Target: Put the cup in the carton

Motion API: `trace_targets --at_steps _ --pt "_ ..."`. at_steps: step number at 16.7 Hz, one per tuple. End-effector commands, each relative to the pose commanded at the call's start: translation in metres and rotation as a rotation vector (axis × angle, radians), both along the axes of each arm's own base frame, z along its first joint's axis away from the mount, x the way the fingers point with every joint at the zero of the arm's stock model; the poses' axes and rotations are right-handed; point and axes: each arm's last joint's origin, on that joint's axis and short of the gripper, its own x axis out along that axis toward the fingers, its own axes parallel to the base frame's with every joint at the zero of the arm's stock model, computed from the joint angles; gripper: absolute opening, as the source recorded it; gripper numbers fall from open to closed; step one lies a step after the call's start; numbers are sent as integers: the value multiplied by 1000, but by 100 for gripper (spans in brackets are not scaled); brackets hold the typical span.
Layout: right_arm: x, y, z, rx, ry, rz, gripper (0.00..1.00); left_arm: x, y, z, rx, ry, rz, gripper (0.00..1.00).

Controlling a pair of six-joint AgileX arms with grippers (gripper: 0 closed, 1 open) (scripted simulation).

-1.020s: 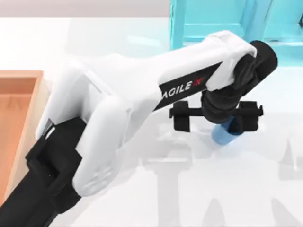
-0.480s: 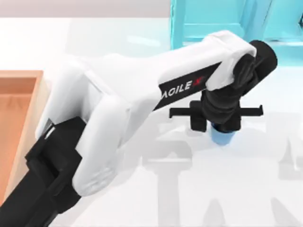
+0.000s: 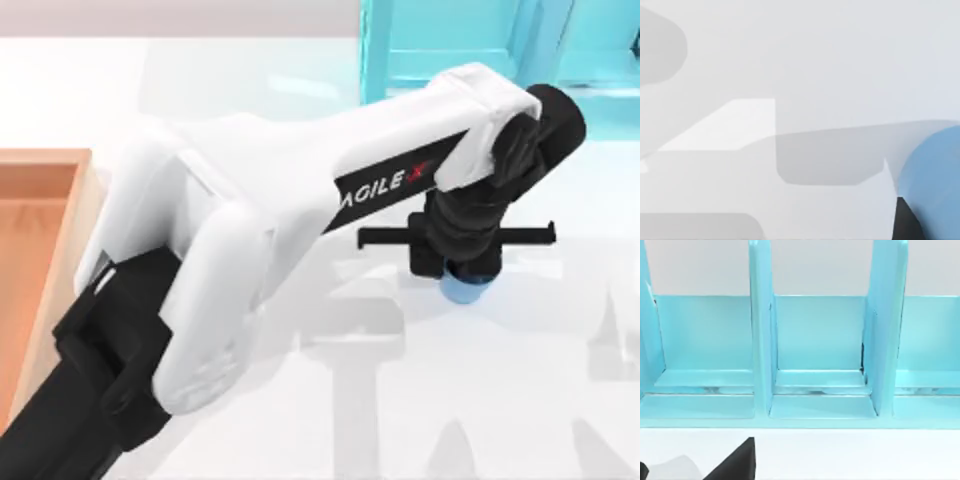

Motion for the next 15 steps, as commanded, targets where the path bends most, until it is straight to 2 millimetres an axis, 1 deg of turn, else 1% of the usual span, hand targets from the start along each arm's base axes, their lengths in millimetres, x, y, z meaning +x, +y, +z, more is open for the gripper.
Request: trace_targets --at_steps 3,5,6,7,9,12,13,15 --pt "0 0 0 0 0 0 100 -2 -1 1 -1 -1 -4 0" --pt "0 0 0 0 0 0 100 6 9 5 2 8 -6 0" --pt "0 0 0 0 0 0 100 14 20 9 5 15 -7 0" --pt "0 0 0 0 0 0 100 23 34 16 9 21 -7 0" --pt "0 0 0 0 0 0 100 46 73 31 15 31 -7 0" --pt "0 0 0 0 0 0 100 79 149 55 27 42 -3 0" --pt "0 0 0 0 0 0 100 87 172 61 31 47 0 0" --pt "0 0 0 0 0 0 100 94 213 71 37 62 8 0"
